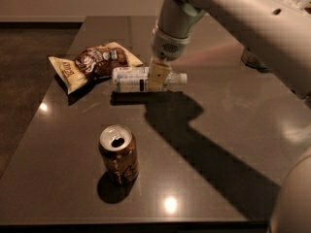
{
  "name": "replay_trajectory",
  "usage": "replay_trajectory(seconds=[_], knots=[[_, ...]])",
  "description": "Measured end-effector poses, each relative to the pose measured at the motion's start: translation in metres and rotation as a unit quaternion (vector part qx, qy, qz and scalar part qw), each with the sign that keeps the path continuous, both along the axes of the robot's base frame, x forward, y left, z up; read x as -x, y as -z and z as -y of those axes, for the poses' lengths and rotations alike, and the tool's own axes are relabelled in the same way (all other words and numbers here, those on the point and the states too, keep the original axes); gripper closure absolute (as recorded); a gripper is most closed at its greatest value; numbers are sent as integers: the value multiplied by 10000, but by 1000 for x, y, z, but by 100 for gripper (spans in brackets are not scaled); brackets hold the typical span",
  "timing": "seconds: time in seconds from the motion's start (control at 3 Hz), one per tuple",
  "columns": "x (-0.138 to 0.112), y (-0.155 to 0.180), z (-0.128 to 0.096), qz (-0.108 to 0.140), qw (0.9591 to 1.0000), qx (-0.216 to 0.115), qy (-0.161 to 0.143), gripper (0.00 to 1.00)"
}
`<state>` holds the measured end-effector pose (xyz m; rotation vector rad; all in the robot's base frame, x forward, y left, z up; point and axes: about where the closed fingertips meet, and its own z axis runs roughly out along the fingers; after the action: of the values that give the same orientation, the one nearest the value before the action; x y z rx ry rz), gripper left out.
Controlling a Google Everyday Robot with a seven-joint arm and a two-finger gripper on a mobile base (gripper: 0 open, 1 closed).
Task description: Move blue plastic bottle near brown chip bag
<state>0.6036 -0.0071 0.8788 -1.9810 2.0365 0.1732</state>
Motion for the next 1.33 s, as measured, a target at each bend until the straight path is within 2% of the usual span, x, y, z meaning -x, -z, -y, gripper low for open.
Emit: replay_trajectory(seconds=[0.33, 1.0, 1.33], knots=[[-4, 9, -28, -6, 9998, 116, -158, 83], [-12, 20, -67, -95, 9994, 128, -320, 36], [-13, 21, -68, -96, 9993, 125, -325, 13]])
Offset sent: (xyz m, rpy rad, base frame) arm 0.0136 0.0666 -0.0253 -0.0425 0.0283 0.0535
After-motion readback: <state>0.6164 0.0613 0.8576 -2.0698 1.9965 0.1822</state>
